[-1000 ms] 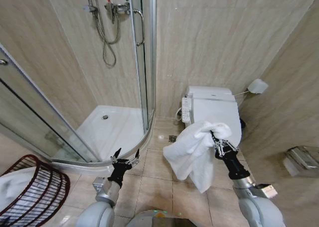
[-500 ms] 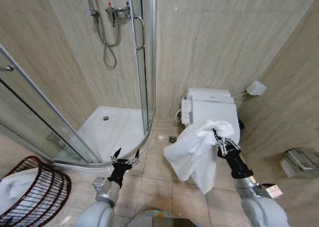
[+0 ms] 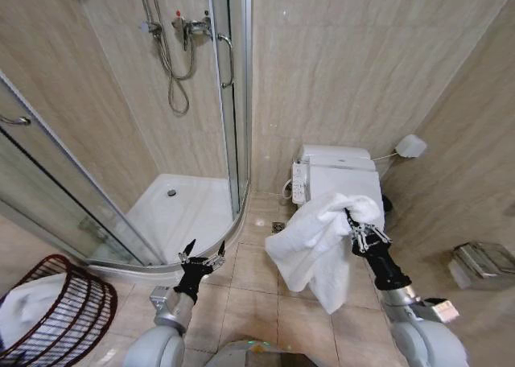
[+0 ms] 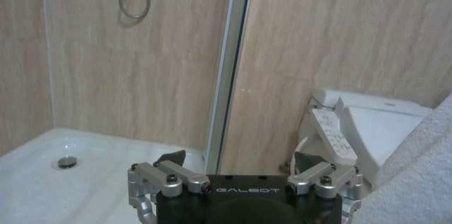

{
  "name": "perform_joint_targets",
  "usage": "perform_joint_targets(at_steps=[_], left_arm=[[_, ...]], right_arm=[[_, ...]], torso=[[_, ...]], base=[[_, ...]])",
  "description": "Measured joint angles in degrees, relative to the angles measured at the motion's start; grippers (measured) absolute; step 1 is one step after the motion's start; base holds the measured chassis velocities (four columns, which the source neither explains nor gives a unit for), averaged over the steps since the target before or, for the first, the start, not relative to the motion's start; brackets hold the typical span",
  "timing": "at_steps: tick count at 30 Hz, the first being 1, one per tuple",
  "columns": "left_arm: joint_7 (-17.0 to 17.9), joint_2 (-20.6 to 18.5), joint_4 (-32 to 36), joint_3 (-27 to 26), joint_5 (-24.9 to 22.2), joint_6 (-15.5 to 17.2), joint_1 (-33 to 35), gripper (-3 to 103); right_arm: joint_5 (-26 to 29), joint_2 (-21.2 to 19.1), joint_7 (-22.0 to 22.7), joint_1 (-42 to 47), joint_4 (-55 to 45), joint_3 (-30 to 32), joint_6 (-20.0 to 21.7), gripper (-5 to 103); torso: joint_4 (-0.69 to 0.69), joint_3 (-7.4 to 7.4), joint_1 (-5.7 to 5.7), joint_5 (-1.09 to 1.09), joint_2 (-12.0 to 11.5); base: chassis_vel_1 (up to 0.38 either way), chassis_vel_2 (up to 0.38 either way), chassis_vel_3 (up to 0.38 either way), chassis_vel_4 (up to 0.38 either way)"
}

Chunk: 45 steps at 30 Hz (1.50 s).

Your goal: Discard the used towel into the hamper.

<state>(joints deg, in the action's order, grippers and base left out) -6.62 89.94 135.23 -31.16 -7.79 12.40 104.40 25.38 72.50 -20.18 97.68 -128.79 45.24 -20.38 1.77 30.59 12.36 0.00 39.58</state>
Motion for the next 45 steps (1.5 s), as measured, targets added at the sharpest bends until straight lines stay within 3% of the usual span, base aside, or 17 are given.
perform_joint_targets(at_steps=[45], left_arm=[[0.0, 0.0, 0.0, 0.0, 0.0, 0.0, 0.0, 100]], right_arm=[[1.01, -0.93, -1.06, 0.61, 0.54, 0.19, -1.02, 8]], torso=[[0.0, 6.6, 4.88, 0.0, 11.49]], base=[[0.0, 0.0, 0.0, 0.0]])
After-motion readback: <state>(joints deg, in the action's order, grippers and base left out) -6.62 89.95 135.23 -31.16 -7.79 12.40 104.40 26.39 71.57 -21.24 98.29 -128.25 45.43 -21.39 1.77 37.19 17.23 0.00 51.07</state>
